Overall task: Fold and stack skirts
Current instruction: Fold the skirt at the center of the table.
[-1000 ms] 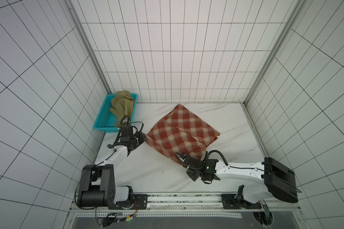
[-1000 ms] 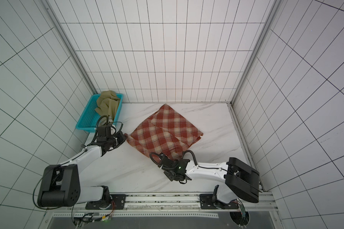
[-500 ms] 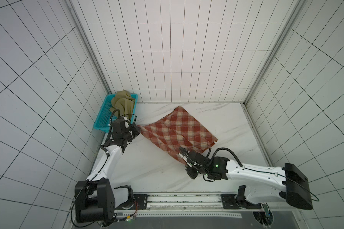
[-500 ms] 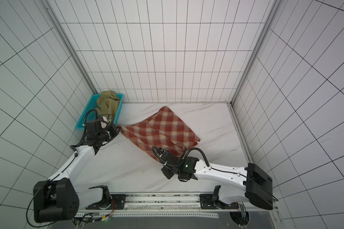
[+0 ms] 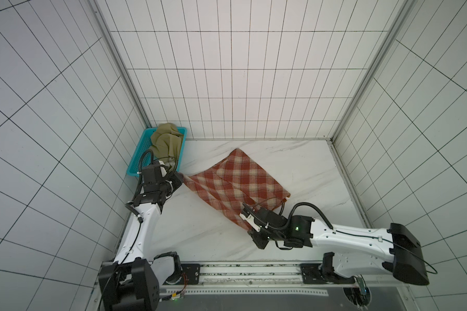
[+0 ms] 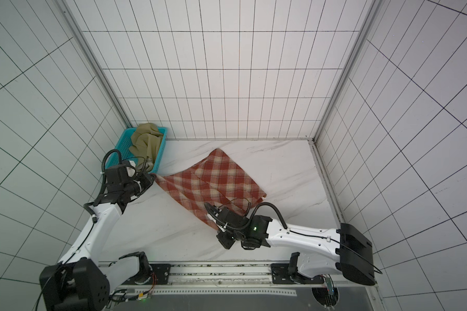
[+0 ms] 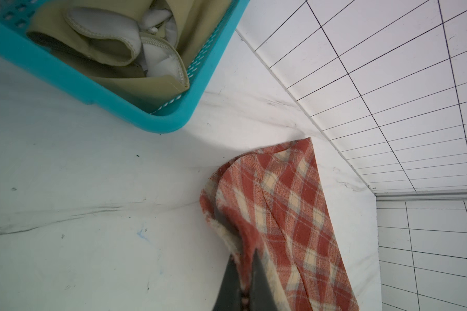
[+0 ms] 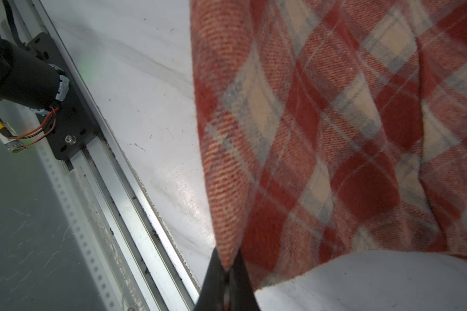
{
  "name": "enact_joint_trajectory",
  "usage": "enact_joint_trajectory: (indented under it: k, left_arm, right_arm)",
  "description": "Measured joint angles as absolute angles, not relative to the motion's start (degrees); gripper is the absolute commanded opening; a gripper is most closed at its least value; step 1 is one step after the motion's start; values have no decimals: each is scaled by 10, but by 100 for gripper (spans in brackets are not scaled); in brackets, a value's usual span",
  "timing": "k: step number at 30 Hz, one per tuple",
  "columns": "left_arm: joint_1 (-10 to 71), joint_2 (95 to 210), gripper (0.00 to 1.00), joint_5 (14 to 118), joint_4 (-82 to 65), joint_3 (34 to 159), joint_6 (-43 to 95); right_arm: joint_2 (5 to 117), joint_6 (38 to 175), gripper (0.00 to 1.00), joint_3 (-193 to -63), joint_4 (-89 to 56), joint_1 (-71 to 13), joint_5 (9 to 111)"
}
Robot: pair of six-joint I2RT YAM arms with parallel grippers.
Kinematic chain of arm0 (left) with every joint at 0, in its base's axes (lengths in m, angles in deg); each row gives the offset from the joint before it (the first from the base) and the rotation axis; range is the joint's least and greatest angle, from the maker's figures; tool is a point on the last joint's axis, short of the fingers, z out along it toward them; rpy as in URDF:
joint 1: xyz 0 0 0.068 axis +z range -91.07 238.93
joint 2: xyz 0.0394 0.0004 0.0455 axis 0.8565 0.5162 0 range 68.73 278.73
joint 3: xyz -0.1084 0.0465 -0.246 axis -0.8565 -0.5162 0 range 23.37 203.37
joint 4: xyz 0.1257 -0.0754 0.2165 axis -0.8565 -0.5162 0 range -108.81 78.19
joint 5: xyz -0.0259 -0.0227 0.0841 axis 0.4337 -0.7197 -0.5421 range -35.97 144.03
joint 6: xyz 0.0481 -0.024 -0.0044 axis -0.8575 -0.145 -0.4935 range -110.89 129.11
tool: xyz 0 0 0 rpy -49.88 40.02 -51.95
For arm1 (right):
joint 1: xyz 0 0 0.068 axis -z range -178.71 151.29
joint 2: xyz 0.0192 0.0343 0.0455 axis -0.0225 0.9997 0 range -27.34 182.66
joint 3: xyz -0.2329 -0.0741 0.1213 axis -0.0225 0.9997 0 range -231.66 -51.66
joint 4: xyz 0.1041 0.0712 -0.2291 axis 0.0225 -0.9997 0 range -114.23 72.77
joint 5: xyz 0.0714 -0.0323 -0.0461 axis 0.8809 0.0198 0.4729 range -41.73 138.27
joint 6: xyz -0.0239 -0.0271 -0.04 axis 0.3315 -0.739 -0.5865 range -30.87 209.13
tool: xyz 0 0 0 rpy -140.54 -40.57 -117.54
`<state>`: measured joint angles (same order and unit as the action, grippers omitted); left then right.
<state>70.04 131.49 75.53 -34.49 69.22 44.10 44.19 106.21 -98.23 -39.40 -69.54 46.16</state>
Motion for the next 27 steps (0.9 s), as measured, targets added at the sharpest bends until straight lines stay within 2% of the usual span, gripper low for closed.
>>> enact_joint_trajectory:
  k: [13, 21, 27]
  left_arm:
    - [799, 1246, 0, 755, -455, 700, 391]
    - [808, 1229, 0, 743, -479, 716, 388]
    - [805, 1235, 0, 762, -441, 730, 421]
  right_arm:
    - [472, 1059, 0, -1013, -359, -761, 510]
    - [485, 1056, 0, -1022, -337, -783, 533]
    - [469, 1054, 0, -1021, -309, -772, 553]
